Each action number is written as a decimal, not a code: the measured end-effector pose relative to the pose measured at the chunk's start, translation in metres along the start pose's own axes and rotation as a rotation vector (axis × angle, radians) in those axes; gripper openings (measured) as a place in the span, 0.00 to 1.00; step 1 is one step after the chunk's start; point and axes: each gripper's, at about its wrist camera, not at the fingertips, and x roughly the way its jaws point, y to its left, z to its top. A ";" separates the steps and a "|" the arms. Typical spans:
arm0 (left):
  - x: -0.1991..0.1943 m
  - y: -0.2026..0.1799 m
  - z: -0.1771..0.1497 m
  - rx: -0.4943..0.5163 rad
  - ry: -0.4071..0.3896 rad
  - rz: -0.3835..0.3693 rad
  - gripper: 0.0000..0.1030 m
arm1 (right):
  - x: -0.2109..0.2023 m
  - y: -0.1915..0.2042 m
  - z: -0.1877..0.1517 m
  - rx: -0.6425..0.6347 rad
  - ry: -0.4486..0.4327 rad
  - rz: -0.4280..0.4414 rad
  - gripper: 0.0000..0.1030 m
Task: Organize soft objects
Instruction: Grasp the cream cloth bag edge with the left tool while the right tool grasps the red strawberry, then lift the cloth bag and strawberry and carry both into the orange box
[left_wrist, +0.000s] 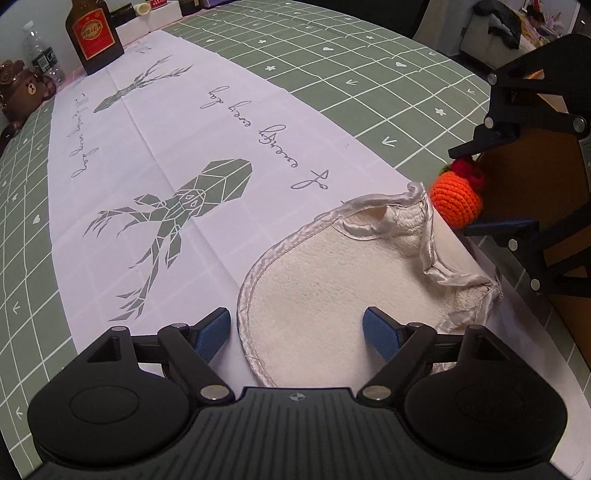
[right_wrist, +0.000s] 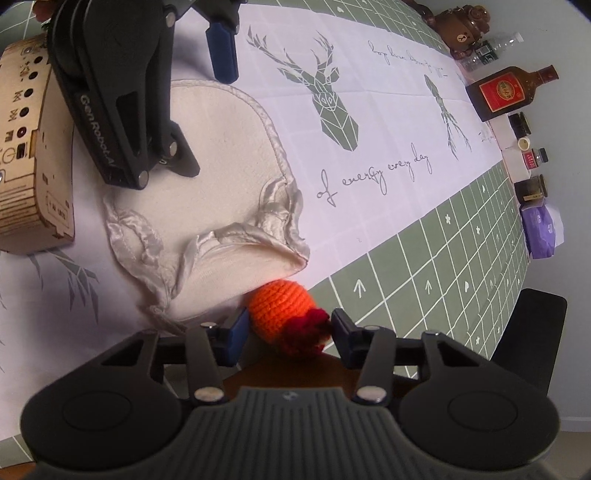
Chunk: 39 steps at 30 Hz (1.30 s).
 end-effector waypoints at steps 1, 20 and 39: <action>0.000 0.003 -0.001 -0.017 -0.001 -0.009 0.94 | 0.000 0.000 0.000 0.002 -0.001 -0.001 0.47; -0.009 -0.025 0.002 0.078 -0.014 0.065 0.11 | -0.001 0.003 0.002 0.025 -0.008 -0.027 0.47; -0.113 -0.050 -0.002 0.042 -0.274 0.174 0.11 | -0.084 0.005 -0.001 0.149 -0.142 -0.132 0.46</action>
